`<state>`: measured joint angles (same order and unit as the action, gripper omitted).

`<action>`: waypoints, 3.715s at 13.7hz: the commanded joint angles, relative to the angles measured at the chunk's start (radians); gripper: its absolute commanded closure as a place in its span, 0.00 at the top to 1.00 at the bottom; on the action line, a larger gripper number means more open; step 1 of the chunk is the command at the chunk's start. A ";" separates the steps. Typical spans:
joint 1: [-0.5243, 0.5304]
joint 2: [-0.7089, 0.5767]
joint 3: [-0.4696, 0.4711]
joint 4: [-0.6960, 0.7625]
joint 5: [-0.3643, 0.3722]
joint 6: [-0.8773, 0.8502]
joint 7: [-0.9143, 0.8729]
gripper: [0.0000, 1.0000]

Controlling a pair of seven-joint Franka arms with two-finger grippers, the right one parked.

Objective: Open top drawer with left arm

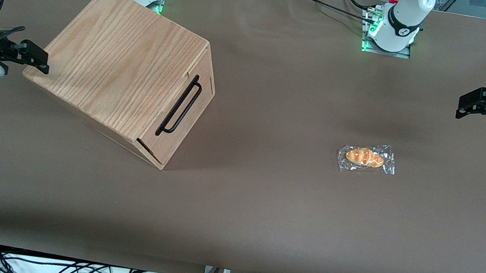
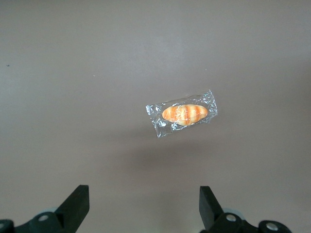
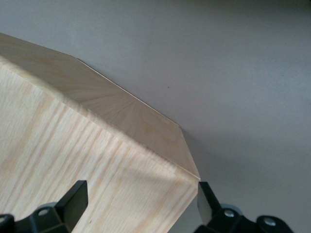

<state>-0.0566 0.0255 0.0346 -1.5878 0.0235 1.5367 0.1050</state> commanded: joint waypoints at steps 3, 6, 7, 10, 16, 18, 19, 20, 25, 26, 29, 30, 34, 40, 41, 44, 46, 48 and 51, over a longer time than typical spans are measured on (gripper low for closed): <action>-0.009 0.013 -0.002 0.011 0.007 0.003 0.012 1.00; -0.014 0.019 -0.008 0.011 0.006 0.003 0.010 1.00; -0.022 0.020 -0.008 0.011 0.006 0.003 0.010 1.00; -0.044 0.027 -0.008 0.011 0.006 0.003 0.010 1.00; -0.117 0.060 -0.008 0.009 -0.187 -0.001 -0.002 1.00; -0.129 0.086 -0.018 0.009 -0.310 -0.003 -0.078 1.00; -0.146 0.106 -0.030 0.011 -0.368 0.000 -0.152 1.00; -0.173 0.128 -0.038 0.012 -0.420 0.006 -0.224 1.00; -0.392 0.244 -0.039 0.051 -0.566 0.153 -0.332 1.00; -0.435 0.264 -0.039 0.051 -0.592 0.211 -0.335 1.00; -0.547 0.347 -0.039 0.054 -0.660 0.408 -0.363 1.00; -0.581 0.385 -0.039 0.080 -0.689 0.474 -0.364 1.00; -0.664 0.552 -0.039 0.236 -0.724 0.612 -0.436 1.00; -0.686 0.669 -0.047 0.353 -0.725 0.655 -0.439 1.00; -0.693 0.678 -0.047 0.353 -0.725 0.677 -0.445 1.00; -0.709 0.698 -0.045 0.353 -0.725 0.701 -0.450 1.00; -0.709 0.708 -0.045 0.353 -0.723 0.701 -0.450 1.00; -0.709 0.712 -0.044 0.351 -0.718 0.703 -0.449 1.00; -0.700 0.712 -0.038 0.338 -0.703 0.700 -0.443 1.00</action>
<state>-0.7580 0.7218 -0.0141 -1.2751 -0.6763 2.2391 -0.3383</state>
